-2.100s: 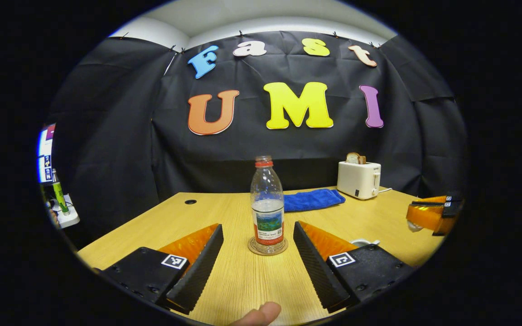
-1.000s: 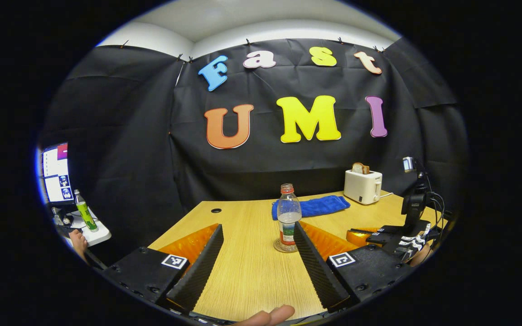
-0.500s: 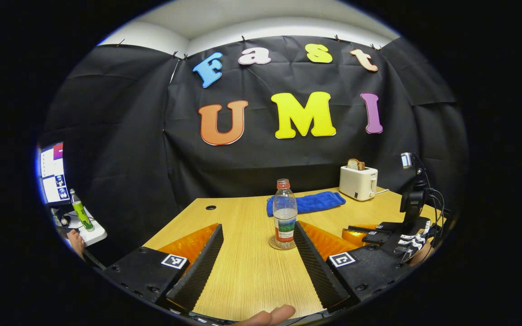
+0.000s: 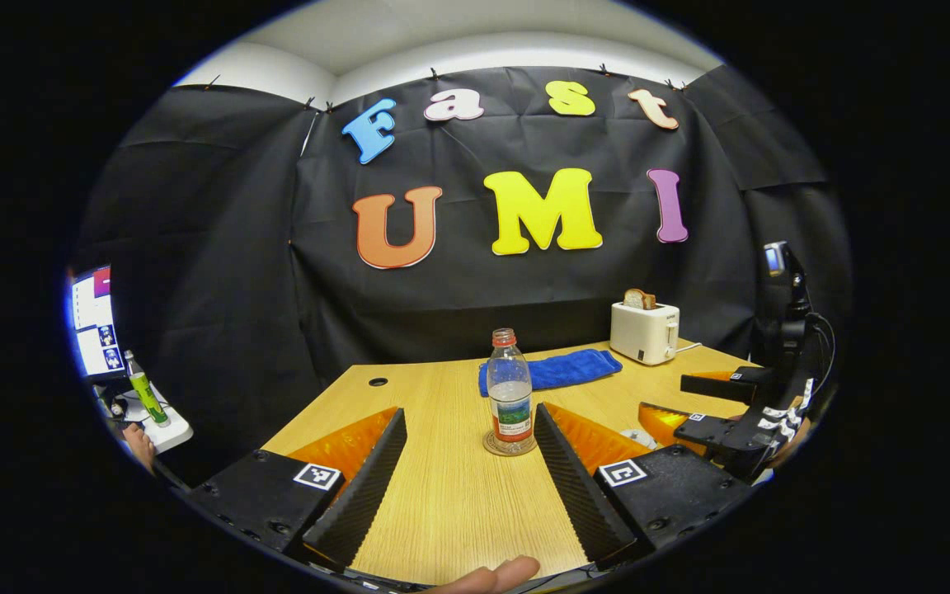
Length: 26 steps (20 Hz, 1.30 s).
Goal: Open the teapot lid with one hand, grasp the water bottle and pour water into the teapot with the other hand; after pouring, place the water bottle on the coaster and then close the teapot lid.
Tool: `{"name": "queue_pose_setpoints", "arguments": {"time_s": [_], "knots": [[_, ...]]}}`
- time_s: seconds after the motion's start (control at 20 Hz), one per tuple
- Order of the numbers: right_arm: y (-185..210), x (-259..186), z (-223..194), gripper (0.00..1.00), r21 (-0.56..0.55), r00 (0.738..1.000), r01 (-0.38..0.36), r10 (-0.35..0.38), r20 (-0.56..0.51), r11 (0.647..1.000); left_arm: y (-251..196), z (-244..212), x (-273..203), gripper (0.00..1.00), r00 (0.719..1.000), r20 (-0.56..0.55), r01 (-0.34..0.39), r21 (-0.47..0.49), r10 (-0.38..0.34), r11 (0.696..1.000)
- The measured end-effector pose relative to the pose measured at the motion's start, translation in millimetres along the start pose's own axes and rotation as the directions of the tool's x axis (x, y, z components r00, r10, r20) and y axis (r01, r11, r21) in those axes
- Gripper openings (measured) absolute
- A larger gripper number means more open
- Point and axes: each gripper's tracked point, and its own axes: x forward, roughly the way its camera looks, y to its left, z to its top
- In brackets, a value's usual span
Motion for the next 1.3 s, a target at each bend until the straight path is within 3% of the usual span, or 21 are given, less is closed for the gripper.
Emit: {"name": "queue_pose_setpoints", "arguments": {"time_s": [0.35,0.6,0.95,1.0,1.05,1.1,1.2,1.3], "knots": [[-46,-69,33,0.95,0.045,0.997,0.048,-0.050,0.054,0.998,9,9,-10,0.97,0.999,0.016,-0.040,-0.022,0.041,0.999],[-100,-111,36,0.95,0.097,0.987,0.140,-0.147,0.064,0.985,0,18,-15,0.97,0.999,0.034,-0.035,-0.065,0.037,0.997],[-138,-138,40,0.95,0.183,0.983,0.133,-0.154,0.102,0.974,-25,17,-15,0.97,0.999,0.034,0.004,-0.048,-0.003,0.999],[-141,-138,40,0.92,0.193,0.983,0.134,-0.155,0.101,0.972,-28,17,-16,0.98,0.999,0.032,0.008,-0.040,-0.006,0.999],[-142,-138,35,0.96,0.193,0.985,0.132,-0.151,0.087,0.972,-29,16,-15,0.98,1.000,0.029,0.009,-0.033,-0.008,0.999],[-144,-138,32,0.92,0.197,0.985,0.134,-0.152,0.078,0.971,-29,15,-15,0.98,1.000,0.030,0.008,-0.026,-0.007,1.000],[-148,-139,32,0.96,0.204,0.986,0.133,-0.151,0.075,0.970,-28,16,-16,0.98,0.999,0.032,0.002,-0.015,-0.001,1.000],[-145,-140,35,0.92,0.215,0.988,0.110,-0.130,0.085,0.971,-26,17,-17,0.97,0.999,0.033,-0.005,-0.011,0.005,1.000]]}}
